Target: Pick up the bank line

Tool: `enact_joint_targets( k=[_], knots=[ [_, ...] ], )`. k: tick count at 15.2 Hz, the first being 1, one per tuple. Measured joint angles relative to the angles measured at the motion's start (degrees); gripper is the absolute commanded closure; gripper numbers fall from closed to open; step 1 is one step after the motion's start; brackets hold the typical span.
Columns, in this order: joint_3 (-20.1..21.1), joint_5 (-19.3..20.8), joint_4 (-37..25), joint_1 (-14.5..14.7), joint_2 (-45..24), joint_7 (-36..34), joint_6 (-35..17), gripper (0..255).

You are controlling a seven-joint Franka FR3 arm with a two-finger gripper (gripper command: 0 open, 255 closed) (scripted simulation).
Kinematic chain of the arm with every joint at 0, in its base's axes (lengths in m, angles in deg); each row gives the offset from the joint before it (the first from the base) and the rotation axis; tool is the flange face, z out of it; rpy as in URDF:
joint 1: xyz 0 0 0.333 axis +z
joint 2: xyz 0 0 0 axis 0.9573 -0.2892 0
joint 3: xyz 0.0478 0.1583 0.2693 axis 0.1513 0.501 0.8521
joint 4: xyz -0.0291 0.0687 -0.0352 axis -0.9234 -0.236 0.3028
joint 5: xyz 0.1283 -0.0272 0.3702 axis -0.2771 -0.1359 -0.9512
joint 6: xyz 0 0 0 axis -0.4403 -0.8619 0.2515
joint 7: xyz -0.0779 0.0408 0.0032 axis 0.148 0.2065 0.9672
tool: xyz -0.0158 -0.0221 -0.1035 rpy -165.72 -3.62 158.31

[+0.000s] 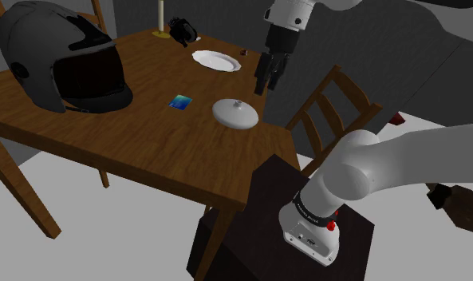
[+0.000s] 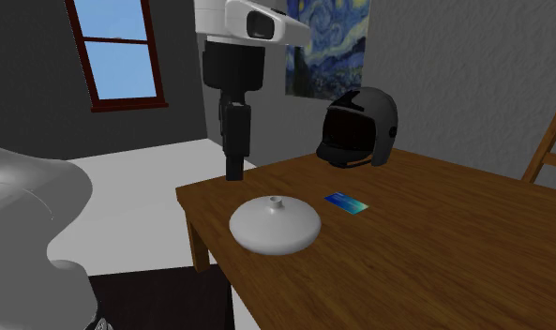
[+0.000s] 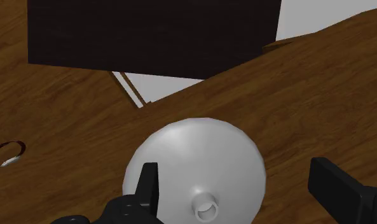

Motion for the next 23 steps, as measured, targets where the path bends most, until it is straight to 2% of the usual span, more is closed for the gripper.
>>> enact_joint_targets(
  k=[1, 3, 8, 13, 18, 23],
  knots=[
    [0.0, 0.0, 0.0, 0.0, 0.0, 0.0, 0.0, 0],
    [2.41, -1.24, 0.06, -0.49, -1.21, -4.35, -2.12, 0],
    [10.59, -3.74, -1.08, -3.52, -7.92, -21.4, -11.0, 0],
    [18.63, -2.71, -5.72, -7.84, -17.32, -40.15, -18.52, 0],
    [25.28, 3.16, -13.41, -13.07, -28.82, -59.98, -23.29, 0],
    [28.82, 12.81, -22.35, -16.73, -41.02, -80.23, -24.92, 0]
  ],
)
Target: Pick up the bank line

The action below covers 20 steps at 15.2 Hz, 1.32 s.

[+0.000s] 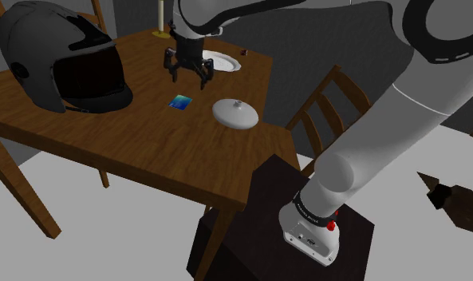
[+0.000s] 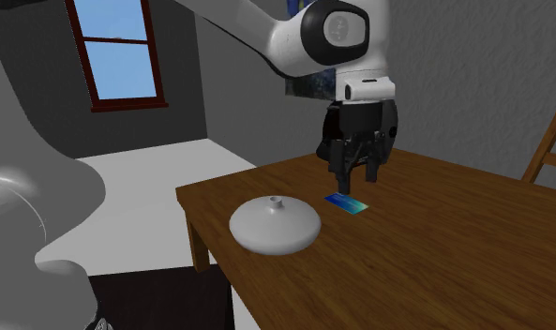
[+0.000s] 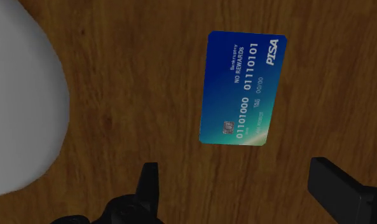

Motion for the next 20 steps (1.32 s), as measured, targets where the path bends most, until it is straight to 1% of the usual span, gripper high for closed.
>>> enact_joint_targets(
  k=[2, 9, 10, 20],
  knots=[
    [0.27, 2.02, -1.34, -0.1, -2.18, -4.37, -0.26, 0],
    [0.33, 4.15, 1.05, -0.04, -4.72, -7.28, -4.6, 0],
    [0.32, 4.28, 1.23, -0.04, -4.88, -7.39, -4.92, 255],
    [0.33, 4.31, 1.44, -0.04, -4.75, -7.44, -5.32, 255]
  ],
)
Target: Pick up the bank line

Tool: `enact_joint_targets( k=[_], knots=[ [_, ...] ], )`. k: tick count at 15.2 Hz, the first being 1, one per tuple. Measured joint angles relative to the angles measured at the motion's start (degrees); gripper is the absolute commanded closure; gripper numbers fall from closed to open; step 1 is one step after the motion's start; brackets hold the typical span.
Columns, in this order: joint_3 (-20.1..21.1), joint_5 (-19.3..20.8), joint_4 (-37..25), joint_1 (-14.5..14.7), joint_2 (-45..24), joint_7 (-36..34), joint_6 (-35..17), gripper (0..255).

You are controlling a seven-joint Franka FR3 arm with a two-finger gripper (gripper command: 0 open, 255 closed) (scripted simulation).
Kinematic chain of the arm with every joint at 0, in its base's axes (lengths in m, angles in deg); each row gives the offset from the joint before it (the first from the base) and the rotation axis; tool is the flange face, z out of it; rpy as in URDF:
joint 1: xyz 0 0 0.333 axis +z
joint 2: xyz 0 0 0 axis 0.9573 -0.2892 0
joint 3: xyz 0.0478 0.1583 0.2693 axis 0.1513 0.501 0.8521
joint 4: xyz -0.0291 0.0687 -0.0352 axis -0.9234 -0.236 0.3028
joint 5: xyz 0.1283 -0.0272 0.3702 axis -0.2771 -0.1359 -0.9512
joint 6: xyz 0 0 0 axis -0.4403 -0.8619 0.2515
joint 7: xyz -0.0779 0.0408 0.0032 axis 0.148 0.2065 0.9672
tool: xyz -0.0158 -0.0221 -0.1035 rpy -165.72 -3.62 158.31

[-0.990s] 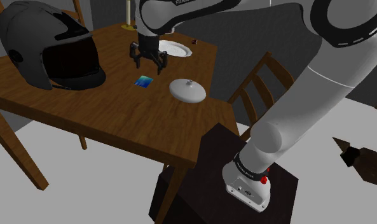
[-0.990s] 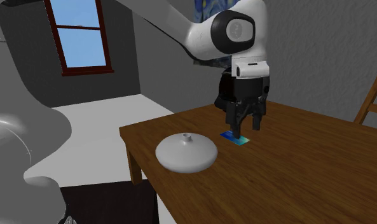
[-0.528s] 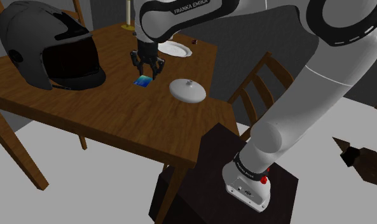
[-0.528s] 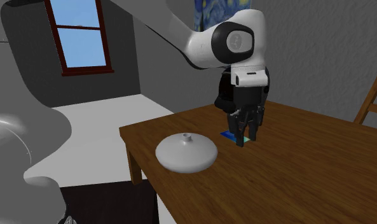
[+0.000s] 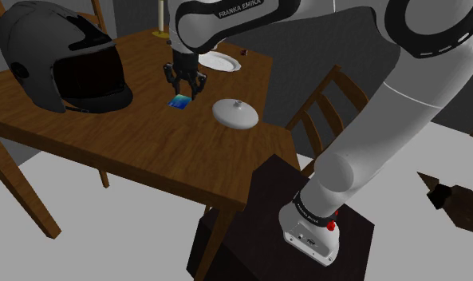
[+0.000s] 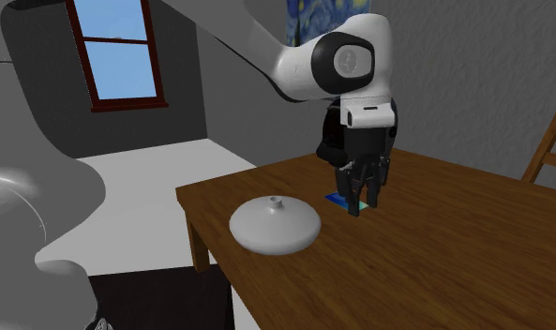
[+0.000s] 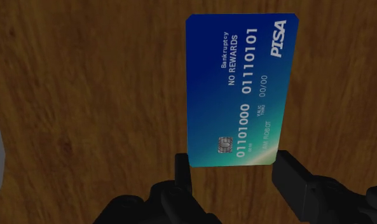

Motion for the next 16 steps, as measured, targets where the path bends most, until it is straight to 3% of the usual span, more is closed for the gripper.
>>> enact_joint_targets(
  k=[16],
  knots=[
    [-0.14, -2.82, -7.63, -0.15, 3.48, 3.09, 10.6, 255]
  ],
)
